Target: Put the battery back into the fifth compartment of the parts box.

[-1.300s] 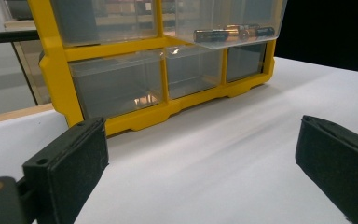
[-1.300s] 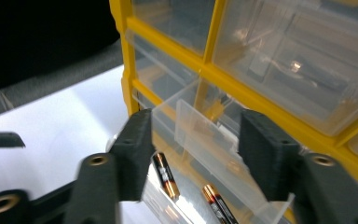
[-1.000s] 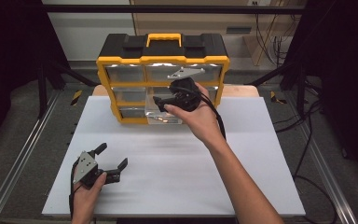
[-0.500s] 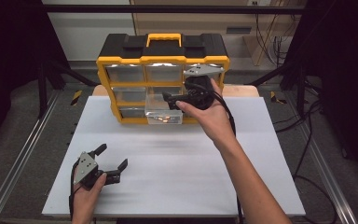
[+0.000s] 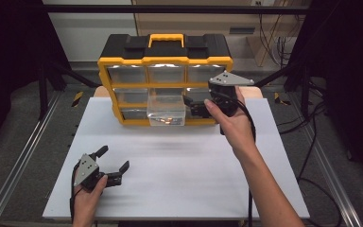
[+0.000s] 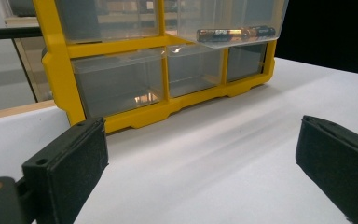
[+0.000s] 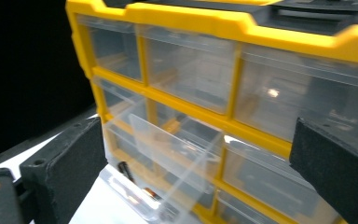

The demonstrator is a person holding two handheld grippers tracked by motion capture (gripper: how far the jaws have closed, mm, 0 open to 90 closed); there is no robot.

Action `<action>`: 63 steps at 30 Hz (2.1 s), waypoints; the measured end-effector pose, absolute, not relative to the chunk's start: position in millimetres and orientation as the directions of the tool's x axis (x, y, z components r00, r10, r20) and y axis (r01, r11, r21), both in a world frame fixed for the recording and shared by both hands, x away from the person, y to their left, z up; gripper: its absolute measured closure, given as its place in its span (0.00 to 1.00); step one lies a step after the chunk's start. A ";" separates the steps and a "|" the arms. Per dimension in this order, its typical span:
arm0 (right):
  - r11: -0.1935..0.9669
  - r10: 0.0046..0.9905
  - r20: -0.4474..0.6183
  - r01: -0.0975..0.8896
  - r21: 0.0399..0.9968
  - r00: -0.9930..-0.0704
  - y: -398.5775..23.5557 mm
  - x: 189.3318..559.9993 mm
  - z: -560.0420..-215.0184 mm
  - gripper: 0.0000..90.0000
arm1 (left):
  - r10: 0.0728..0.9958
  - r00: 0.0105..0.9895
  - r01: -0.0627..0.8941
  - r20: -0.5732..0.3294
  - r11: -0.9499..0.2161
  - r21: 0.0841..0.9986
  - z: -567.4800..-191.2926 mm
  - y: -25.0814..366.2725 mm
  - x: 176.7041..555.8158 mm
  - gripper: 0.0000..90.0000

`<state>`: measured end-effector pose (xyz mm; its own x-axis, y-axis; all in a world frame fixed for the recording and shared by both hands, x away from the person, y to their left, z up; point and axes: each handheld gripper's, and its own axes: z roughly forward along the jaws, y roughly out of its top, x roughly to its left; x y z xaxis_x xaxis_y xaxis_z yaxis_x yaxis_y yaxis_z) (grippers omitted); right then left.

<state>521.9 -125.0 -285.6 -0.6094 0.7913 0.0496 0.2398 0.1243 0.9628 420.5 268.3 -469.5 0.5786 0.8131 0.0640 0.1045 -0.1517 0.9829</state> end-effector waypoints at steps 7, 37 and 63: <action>0.063 0.841 0.053 0.195 0.979 -0.539 -154.5 513.5 -288.1 0.06 | 0.814 0.578 0.106 0.058 -0.145 0.984 -469.0 268.9 420.2 0.02; 0.060 0.874 0.041 0.191 0.980 -0.484 -225.6 483.9 -315.5 0.06 | 0.823 0.567 0.104 0.046 -0.127 0.986 -467.3 275.2 419.5 0.03; 0.044 0.869 0.049 0.175 0.984 -0.492 -256.0 452.4 -361.9 0.10 | 0.817 0.575 0.115 0.042 -0.131 0.985 -467.0 275.4 419.2 0.02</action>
<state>452.4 -256.0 -361.9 -0.4921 0.8692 0.0492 0.1755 0.0437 0.9835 419.2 275.4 -467.0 0.5746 0.8174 0.0418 0.1153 -0.1313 0.9846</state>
